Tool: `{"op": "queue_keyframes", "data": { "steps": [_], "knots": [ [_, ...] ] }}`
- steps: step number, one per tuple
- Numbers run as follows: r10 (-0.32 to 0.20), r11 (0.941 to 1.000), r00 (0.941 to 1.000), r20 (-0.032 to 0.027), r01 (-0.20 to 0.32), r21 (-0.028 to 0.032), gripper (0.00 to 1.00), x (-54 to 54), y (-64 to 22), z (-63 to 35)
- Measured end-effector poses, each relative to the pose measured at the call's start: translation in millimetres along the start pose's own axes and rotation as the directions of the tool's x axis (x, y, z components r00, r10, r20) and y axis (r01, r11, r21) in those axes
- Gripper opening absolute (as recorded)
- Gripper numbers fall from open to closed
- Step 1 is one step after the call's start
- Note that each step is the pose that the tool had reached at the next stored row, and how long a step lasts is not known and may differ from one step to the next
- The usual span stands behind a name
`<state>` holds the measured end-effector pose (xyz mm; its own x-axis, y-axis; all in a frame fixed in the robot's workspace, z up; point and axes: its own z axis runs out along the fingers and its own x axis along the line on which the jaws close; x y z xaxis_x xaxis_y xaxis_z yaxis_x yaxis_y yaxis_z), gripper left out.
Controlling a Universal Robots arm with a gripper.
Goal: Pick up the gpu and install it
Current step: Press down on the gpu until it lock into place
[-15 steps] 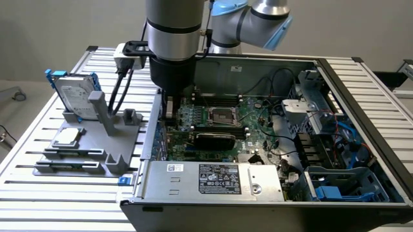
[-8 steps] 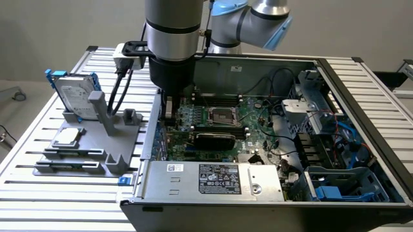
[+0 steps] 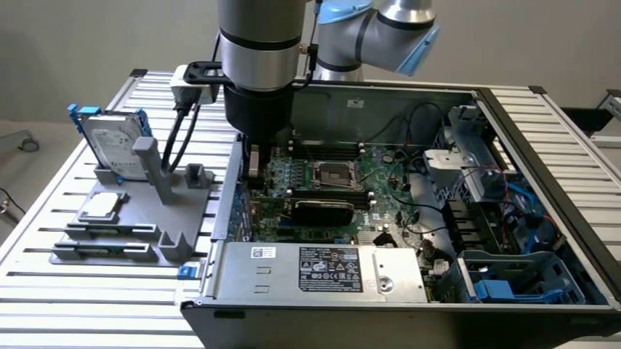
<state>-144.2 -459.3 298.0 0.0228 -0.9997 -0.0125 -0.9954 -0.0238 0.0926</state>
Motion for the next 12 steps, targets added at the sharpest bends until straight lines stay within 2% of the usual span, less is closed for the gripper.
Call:
{"op": "queue_keyframes", "data": {
  "steps": [12],
  "knots": [
    [0.000,1.0000,1.0000,0.0001,0.000,-0.0024,0.11,0.0,0.4,-3.9]
  ]
}}
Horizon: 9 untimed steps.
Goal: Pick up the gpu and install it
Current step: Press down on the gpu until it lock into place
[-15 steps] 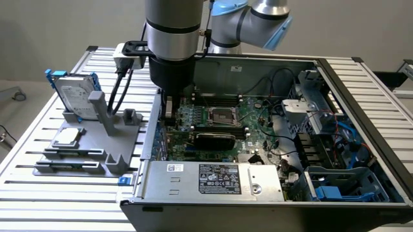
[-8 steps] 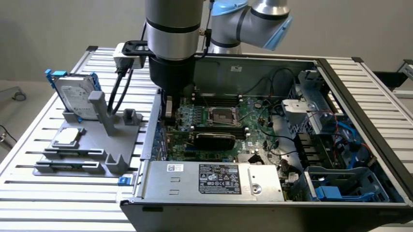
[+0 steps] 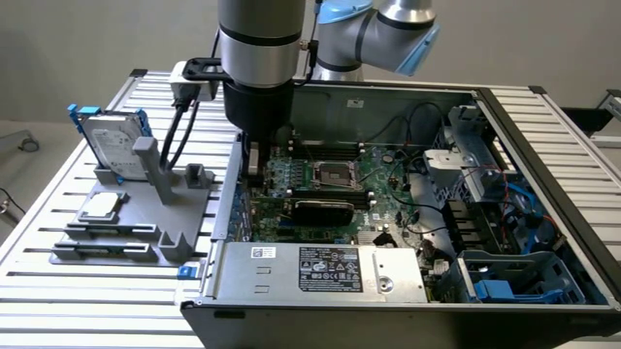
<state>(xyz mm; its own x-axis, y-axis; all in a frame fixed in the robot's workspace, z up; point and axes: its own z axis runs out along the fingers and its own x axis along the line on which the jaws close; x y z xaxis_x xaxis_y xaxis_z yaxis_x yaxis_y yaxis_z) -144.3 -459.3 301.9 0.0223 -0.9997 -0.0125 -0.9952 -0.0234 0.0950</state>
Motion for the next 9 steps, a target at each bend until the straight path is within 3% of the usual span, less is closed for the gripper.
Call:
{"op": "queue_keyframes", "data": {
  "steps": [9],
  "knots": [
    [0.003,1.0000,1.0000,0.0004,-0.003,-0.0024,0.11,0.0,0.2,-1.9]
  ]
}}
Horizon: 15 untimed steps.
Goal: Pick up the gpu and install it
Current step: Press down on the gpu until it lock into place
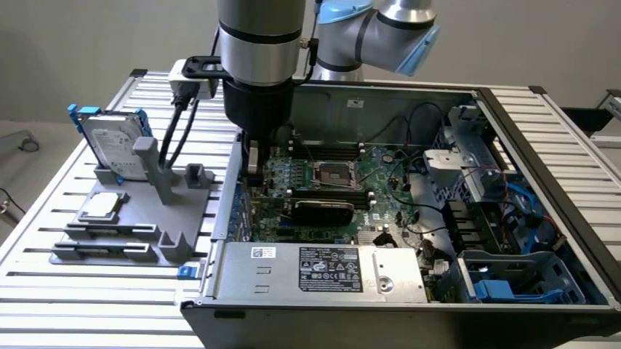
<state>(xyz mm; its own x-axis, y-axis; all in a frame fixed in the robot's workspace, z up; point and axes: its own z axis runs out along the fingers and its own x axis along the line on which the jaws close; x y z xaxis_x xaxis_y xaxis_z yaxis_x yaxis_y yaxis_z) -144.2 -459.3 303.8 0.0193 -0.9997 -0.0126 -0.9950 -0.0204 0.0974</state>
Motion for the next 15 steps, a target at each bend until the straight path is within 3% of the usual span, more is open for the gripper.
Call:
{"op": "queue_keyframes", "data": {
  "steps": [15],
  "knots": [
    [0.016,0.9999,0.9999,0.0011,-0.016,-0.0006,0.11,0.0,1.5,0.6]
  ]
}}
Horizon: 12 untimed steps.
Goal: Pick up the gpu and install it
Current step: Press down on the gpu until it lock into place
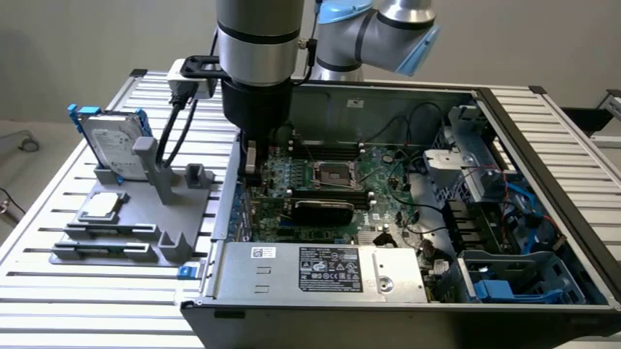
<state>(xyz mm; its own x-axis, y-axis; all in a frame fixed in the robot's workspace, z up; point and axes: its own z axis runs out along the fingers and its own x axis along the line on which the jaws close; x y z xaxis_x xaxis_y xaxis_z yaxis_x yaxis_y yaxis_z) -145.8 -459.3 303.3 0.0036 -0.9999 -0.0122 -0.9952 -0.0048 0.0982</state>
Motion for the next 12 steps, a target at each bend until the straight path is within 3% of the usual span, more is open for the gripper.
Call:
{"op": "queue_keyframes", "data": {
  "steps": [9,12],
  "knots": [
    [0.004,1.0000,1.0000,-0.0007,-0.004,0.0005,0.11,-0.1,0.1,2.6],
    [0.005,1.0000,1.0000,-0.0037,-0.005,0.0001,0.11,-0.1,0.0,3.1]
  ]
}}
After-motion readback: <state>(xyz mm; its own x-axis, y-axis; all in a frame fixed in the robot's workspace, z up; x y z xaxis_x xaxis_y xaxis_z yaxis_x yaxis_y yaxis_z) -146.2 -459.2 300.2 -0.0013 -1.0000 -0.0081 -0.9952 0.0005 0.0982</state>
